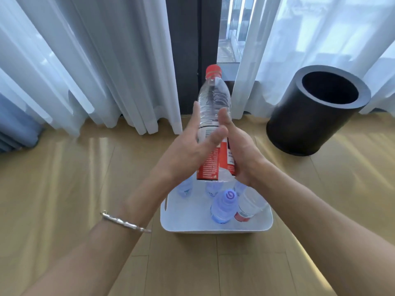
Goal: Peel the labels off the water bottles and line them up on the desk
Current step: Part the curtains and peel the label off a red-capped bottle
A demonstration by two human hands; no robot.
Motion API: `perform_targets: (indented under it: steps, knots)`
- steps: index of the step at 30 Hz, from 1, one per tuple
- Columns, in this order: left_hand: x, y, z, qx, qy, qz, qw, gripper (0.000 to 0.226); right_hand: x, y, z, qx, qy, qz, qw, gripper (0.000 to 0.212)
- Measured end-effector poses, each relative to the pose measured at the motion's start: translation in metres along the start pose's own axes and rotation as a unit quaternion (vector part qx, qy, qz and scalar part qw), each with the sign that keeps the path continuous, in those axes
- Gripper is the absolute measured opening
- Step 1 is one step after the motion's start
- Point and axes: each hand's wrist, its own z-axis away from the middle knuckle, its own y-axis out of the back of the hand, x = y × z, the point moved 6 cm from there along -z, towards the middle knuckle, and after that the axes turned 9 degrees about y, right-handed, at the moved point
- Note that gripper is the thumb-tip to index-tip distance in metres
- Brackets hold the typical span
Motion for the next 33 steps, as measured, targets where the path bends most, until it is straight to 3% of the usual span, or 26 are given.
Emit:
perform_targets:
  steps: [2,7,11,14,19,28,33]
  knots:
    - [-0.001,-0.011,0.004,-0.025,0.003,-0.029,0.999,0.111,-0.002,0.003,-0.003,0.016,0.013,-0.019,1.0,0.077]
    - [-0.001,-0.025,0.005,-0.026,0.0,-0.097,0.995,0.127,-0.008,0.016,-0.011,0.051,0.031,-0.007,0.998,0.069]
    - [0.003,-0.018,0.007,-0.037,0.0,-0.114,0.993,0.12,-0.015,0.018,-0.013,0.05,0.032,-0.025,0.998,0.043]
    - [0.002,-0.009,0.007,-0.061,0.014,-0.134,0.989,0.118,-0.015,0.019,-0.013,0.047,0.025,-0.02,0.998,0.037]
    - [0.002,0.005,0.012,-0.082,0.001,-0.192,0.978,0.104,-0.011,0.02,-0.012,0.053,0.017,-0.005,0.998,0.039]
    - [0.015,0.009,0.018,0.022,-0.125,-0.265,0.956,0.083,-0.012,0.019,-0.016,0.092,-0.005,-0.059,0.994,0.051]
    - [0.015,0.008,0.015,0.012,-0.128,-0.276,0.953,0.069,-0.007,0.02,-0.018,0.096,-0.019,-0.097,0.991,0.058]
